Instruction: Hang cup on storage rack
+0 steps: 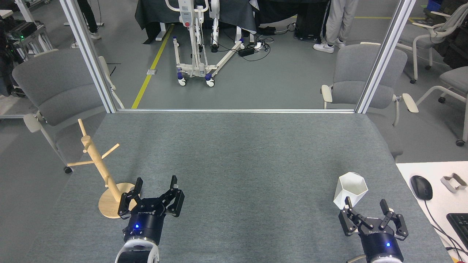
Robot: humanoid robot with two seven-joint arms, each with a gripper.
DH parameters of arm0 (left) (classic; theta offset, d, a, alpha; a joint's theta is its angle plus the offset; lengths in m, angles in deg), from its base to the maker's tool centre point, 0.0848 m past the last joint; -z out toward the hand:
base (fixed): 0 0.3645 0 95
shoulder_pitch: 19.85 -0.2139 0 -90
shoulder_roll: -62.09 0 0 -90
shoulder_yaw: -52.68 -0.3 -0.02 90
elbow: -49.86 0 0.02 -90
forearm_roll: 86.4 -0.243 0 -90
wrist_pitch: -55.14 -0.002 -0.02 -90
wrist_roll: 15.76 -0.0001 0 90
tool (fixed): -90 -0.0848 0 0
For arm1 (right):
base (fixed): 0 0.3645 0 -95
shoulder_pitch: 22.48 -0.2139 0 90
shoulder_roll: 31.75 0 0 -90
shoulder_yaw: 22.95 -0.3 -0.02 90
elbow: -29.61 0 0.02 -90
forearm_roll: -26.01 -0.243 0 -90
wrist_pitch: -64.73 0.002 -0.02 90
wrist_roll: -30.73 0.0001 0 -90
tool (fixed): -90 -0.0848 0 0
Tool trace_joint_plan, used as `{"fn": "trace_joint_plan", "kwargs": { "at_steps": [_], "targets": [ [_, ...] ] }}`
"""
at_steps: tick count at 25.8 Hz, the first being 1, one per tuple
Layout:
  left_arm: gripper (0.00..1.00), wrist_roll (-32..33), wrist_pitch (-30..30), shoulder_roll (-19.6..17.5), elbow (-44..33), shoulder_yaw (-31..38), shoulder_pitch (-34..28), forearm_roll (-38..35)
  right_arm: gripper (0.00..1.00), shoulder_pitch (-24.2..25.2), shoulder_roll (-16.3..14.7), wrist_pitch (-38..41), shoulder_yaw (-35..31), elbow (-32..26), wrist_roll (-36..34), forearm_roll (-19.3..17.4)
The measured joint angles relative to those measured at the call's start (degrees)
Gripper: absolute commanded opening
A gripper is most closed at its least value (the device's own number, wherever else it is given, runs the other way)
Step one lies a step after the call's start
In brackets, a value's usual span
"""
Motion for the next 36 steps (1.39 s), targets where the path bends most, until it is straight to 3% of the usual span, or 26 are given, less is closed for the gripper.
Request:
{"fn": "trace_joint_plan", "kwargs": {
  "at_steps": [20,36],
  "targets": [
    [0.99,-0.1,0.1,-0.1,2.6,0.0,1.0,-0.2,1.0,-6.8,-1.8,1.1,0.3,12.3,-2.4,0.3],
    [0.99,0.0,0.2,-0.4,3.1,0.0,1.0,-0.2,1.0,-10.4,-1.9,1.0,0.8,17.3,-2.2,0.4]
  ]
}}
